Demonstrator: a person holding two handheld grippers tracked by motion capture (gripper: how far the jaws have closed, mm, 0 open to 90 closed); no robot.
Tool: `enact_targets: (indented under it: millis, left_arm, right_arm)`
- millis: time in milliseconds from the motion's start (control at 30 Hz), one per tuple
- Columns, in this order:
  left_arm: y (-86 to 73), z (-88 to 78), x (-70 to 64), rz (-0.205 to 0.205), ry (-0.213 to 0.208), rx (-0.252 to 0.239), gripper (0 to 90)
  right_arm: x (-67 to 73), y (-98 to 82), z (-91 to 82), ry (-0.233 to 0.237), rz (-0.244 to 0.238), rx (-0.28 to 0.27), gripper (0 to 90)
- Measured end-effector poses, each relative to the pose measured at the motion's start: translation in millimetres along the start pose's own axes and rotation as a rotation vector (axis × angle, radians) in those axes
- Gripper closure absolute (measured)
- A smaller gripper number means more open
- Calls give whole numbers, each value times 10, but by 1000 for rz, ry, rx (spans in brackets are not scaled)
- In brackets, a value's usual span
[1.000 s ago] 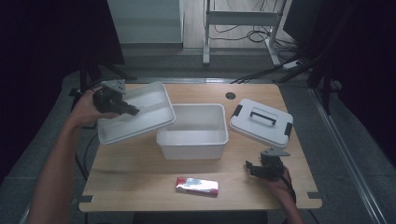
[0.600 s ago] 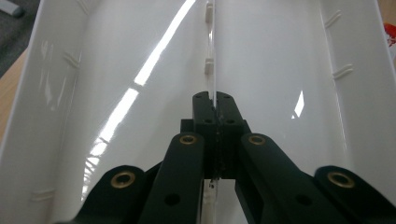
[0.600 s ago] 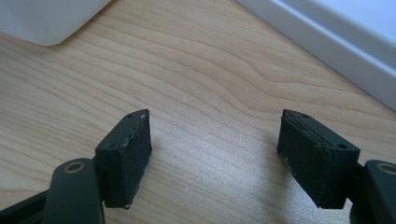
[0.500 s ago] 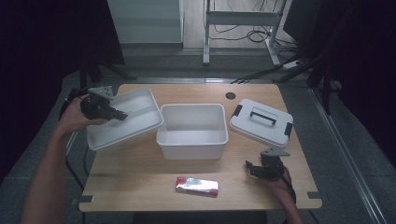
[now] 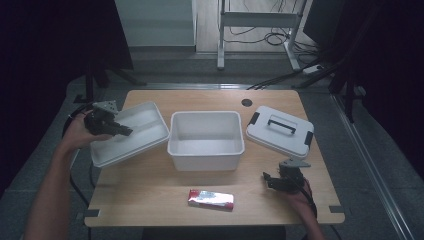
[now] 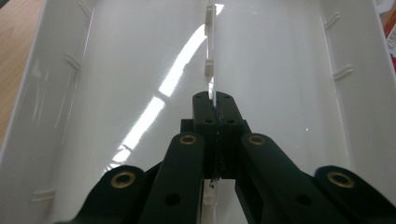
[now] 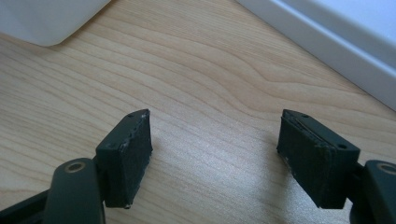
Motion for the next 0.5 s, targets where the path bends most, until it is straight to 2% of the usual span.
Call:
enact_targets:
  millis: [167, 333, 500]
  left_arm:
    - [-111, 63, 28, -29, -1, 0, 898]
    - [-267, 214, 53, -50, -9, 31, 898]
    - [-359, 369, 59, -60, -17, 57, 898]
  right_arm:
    - [0, 0, 0, 0, 0, 0, 254]
    - [0, 0, 0, 0, 0, 0, 254]
    - [0, 0, 0, -1, 0, 0, 254]
Point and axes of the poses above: each handheld gripper's, and its own axes: z roughly forward along the jaws, y roughly out of its top, x roughly to its left, the point moved 4 cm from there along z, roughly forward along the jaws, and after that the axes turned 6 degrees about z, right-handed, at the moved point
